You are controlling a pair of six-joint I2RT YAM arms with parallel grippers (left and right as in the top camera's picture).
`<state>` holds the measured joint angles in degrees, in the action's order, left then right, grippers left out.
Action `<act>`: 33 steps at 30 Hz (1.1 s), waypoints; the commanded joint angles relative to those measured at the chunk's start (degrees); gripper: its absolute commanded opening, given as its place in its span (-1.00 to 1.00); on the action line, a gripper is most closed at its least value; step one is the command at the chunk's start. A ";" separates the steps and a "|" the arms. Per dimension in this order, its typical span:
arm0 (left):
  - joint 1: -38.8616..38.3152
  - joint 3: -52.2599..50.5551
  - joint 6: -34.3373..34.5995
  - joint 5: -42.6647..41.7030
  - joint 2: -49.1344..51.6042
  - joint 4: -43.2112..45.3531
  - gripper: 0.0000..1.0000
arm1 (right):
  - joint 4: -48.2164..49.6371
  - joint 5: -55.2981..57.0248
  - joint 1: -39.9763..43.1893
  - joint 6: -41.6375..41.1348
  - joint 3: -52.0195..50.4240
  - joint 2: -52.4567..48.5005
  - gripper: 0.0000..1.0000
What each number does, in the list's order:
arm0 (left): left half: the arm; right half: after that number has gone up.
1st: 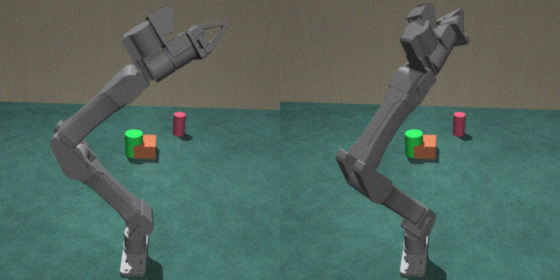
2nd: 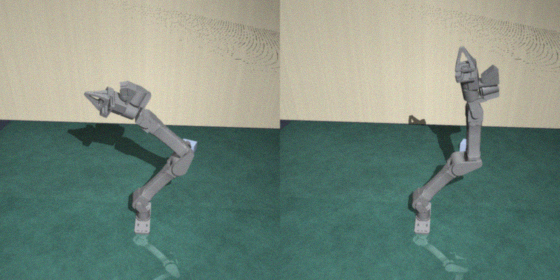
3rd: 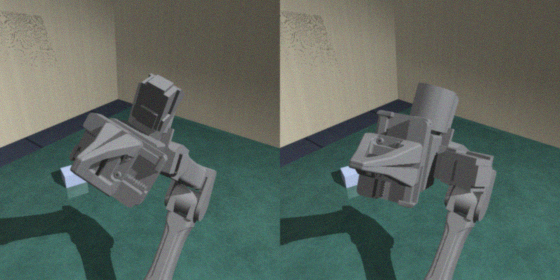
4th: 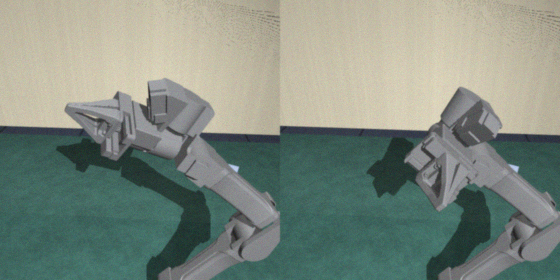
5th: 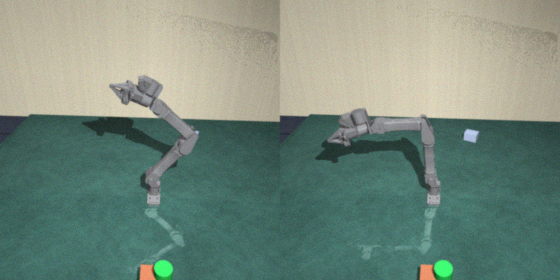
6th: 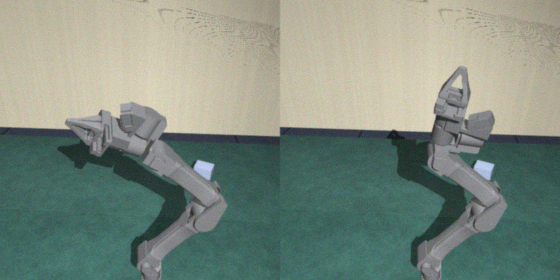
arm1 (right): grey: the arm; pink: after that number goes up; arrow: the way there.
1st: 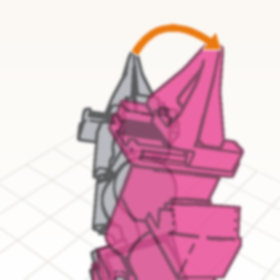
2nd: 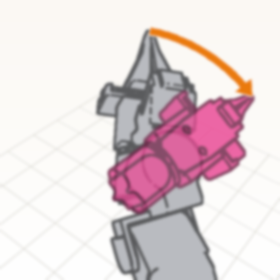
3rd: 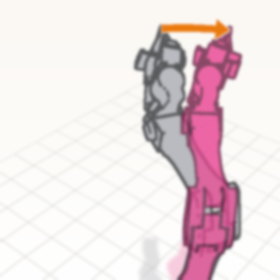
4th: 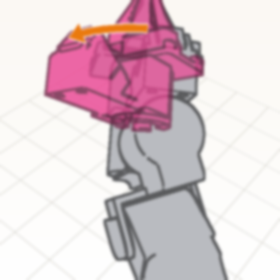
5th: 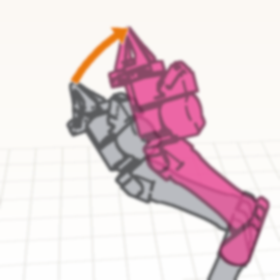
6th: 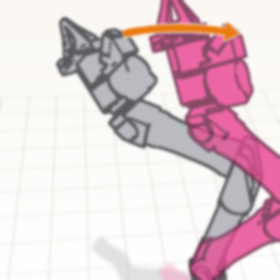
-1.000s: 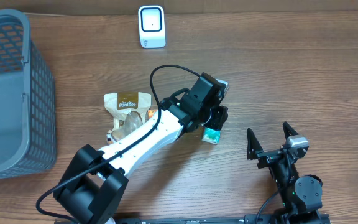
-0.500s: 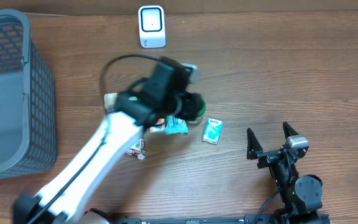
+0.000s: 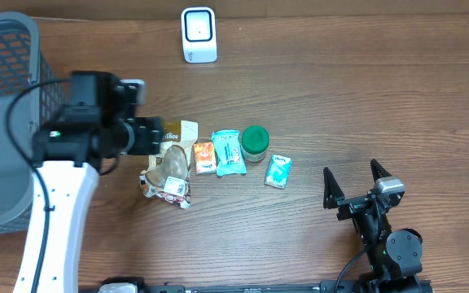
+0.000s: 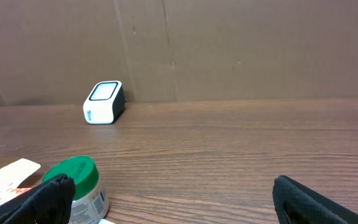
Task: Scan the item barcode
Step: 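Release the Kleenex pack and withdraw the left gripper toward the basket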
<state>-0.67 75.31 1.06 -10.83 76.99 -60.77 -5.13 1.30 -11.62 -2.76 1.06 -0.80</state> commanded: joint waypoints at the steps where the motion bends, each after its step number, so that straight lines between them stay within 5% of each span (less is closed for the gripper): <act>1: 5.92 0.79 -6.71 3.78 0.20 1.18 0.47 | 0.39 -0.28 0.07 0.24 -0.61 0.63 1.00; 10: 15.67 0.79 -7.82 4.07 0.24 0.79 0.48 | 0.39 -0.28 0.07 0.24 -0.61 0.63 1.00; 17: 19.28 0.79 -7.61 10.03 0.24 -0.72 0.81 | 0.39 -0.28 0.07 0.24 -0.61 0.63 1.00; 33: 23.58 0.79 -4.85 10.27 0.24 1.46 0.83 | 0.39 -0.28 0.07 0.24 -0.61 0.63 1.00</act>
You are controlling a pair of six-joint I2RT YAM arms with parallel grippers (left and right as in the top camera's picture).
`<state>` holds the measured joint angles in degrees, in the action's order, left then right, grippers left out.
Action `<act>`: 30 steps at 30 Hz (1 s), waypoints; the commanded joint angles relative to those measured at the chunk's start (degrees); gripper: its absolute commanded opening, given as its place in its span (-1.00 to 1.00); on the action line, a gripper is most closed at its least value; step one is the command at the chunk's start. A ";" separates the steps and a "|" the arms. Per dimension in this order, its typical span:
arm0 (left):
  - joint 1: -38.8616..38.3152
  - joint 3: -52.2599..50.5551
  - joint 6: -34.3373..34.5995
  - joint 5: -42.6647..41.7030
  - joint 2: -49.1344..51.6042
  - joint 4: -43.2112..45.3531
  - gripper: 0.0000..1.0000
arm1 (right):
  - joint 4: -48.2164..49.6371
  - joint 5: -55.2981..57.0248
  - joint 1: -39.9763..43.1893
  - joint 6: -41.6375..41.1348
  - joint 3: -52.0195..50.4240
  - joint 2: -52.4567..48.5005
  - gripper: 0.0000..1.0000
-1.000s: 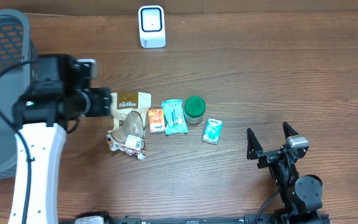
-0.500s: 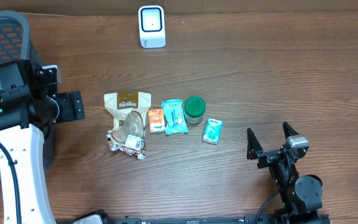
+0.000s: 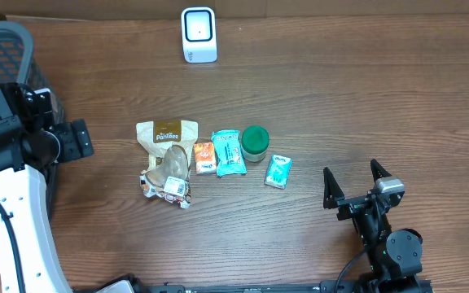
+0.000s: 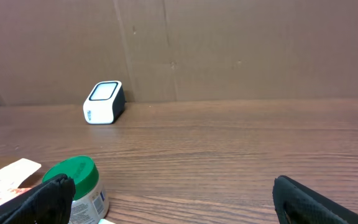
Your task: Scan the item barcode
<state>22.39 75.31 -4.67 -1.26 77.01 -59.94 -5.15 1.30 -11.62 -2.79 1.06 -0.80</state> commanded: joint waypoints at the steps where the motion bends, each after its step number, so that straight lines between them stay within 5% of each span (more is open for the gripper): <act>1: 0.52 0.79 0.83 -0.39 0.22 0.87 0.83 | 0.42 -0.28 0.07 0.26 -0.61 0.63 1.00; 13: 0.48 0.61 -5.46 -6.91 2.47 11.67 0.84 | 0.42 -0.28 0.07 0.26 -0.61 0.63 1.00; 30: 0.46 0.68 -5.90 -10.10 9.31 13.86 0.79 | 0.42 -0.28 0.07 0.26 -0.61 0.63 1.00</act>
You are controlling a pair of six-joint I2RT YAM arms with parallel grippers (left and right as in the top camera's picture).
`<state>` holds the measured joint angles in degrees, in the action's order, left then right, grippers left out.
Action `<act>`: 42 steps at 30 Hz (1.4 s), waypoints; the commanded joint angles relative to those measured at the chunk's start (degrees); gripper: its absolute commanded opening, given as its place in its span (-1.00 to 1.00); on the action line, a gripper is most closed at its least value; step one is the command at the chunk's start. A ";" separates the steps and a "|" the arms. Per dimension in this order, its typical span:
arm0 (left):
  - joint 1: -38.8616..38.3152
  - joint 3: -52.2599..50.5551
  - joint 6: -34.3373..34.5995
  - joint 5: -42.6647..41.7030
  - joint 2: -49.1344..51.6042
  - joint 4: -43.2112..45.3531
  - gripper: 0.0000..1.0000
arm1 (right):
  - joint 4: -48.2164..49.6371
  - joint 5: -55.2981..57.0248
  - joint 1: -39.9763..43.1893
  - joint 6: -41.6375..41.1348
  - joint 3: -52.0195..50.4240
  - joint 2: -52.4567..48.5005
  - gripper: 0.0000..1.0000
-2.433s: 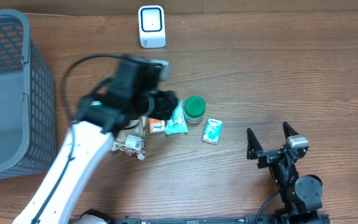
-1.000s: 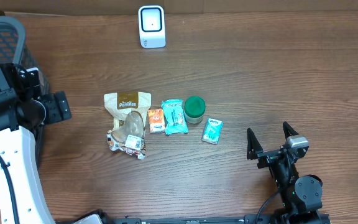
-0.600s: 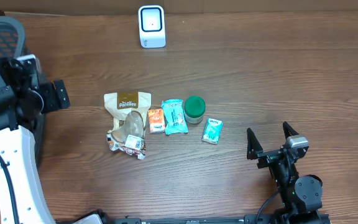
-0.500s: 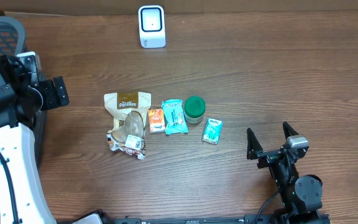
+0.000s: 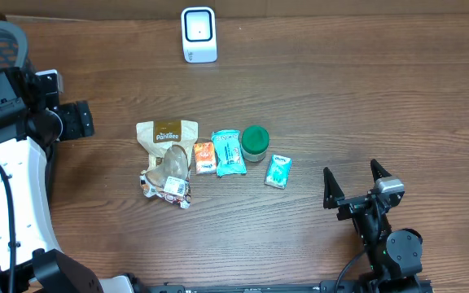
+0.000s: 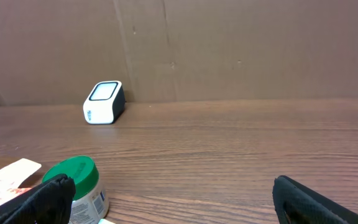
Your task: Scan the item barcode
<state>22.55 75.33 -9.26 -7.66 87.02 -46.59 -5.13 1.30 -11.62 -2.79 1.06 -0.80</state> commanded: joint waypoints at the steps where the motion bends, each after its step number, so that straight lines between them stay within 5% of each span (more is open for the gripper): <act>1: 0.31 0.70 -2.51 -6.58 -0.94 0.50 0.79 | 0.39 -0.28 0.07 0.26 -0.61 0.63 1.00; 5: 0.24 0.70 -8.20 -18.93 -2.80 0.55 0.67 | 0.39 -0.28 0.07 0.26 -0.61 0.63 1.00; 11: -1.42 0.70 -6.36 -20.90 -8.57 -1.14 0.65 | 0.39 -0.28 0.07 0.26 -0.61 0.63 1.00; 14: -3.04 0.70 -5.27 -20.90 -11.74 -3.50 1.00 | 0.39 -0.28 0.07 0.26 -0.61 0.63 1.00; 20: -4.59 0.70 -5.31 -20.76 -13.35 -11.17 0.99 | 0.39 -0.28 0.07 0.26 -0.61 0.63 1.00; 28: -4.57 0.68 -4.15 -8.98 -13.20 -19.10 0.99 | 0.39 -0.28 0.07 0.26 -0.61 0.63 1.00; 33: -4.44 0.68 -2.19 -0.59 -13.20 -17.75 0.99 | 0.39 -0.28 0.07 0.26 -0.61 0.63 1.00; 42: -4.46 0.68 -1.36 1.77 -13.09 -12.33 0.99 | 0.39 -0.28 0.07 0.26 -0.61 0.63 1.00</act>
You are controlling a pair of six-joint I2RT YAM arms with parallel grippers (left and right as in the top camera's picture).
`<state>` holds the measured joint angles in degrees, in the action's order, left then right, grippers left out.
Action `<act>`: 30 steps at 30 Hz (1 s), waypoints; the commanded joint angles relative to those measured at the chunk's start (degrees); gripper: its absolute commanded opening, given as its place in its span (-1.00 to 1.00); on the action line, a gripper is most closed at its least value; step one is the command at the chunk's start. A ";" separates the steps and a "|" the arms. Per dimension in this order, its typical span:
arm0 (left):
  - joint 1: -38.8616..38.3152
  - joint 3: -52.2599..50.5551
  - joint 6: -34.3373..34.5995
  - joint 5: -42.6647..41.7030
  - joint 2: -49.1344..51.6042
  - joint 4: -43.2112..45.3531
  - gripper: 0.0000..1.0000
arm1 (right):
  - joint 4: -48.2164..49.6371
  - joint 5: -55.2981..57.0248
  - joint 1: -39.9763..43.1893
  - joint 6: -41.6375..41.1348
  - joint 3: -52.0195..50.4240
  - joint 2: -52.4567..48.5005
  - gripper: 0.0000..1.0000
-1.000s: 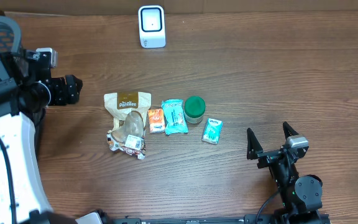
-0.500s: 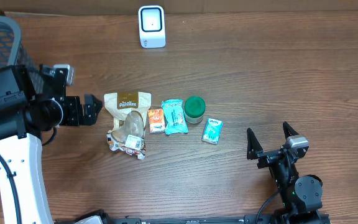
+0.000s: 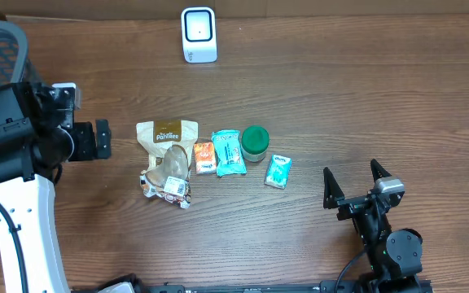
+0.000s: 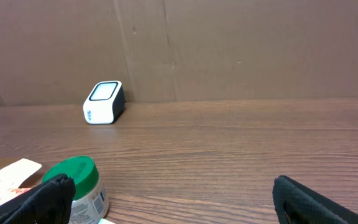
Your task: Scan the item barcode
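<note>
The white barcode scanner [image 3: 199,34] stands at the back edge of the table, also seen as the scanner [image 4: 103,102] far off. A row of items lies mid-table: brown pouch [image 3: 166,133], clear bag [image 3: 168,175], orange packet [image 3: 204,157], teal packet [image 3: 229,152], green-lidded jar [image 3: 255,141] and small teal packet [image 3: 278,171]. My left gripper [image 3: 101,140] hovers left of the pouch; its fingers are hidden under its body. My right gripper [image 3: 352,181] rests open and empty at the front right, with the jar [image 4: 73,186] by its left fingertip.
A grey mesh basket stands at the far left, behind my left arm. A cardboard wall [image 4: 229,50] backs the table.
My left gripper has moved right, from beside the basket toward the brown pouch. The items and my right arm have not moved.
My left gripper was first over the top of the brown pouch. Then it was back at the left near the basket, and it stayed there a moment later. Now it is closer to the pouch again. The row of items looks unchanged throughout.
</note>
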<state>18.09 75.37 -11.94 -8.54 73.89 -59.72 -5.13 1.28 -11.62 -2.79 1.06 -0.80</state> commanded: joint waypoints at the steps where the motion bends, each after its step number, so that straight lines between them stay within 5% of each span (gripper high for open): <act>1: 0.00 0.63 1.31 2.82 0.04 1.22 0.99 | 0.39 -0.26 0.07 0.26 -0.61 0.63 1.00; 18: -0.02 0.63 1.29 2.60 0.04 1.44 0.99 | 0.72 -10.56 0.09 -3.41 1.73 0.61 1.00; 30: -0.02 0.63 1.29 2.60 0.04 1.44 0.99 | -21.84 -13.99 0.09 -3.37 28.55 -16.72 1.00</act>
<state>18.09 75.37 -11.73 -6.55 73.89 -58.35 -23.18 -10.52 -11.64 -5.82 21.69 -11.60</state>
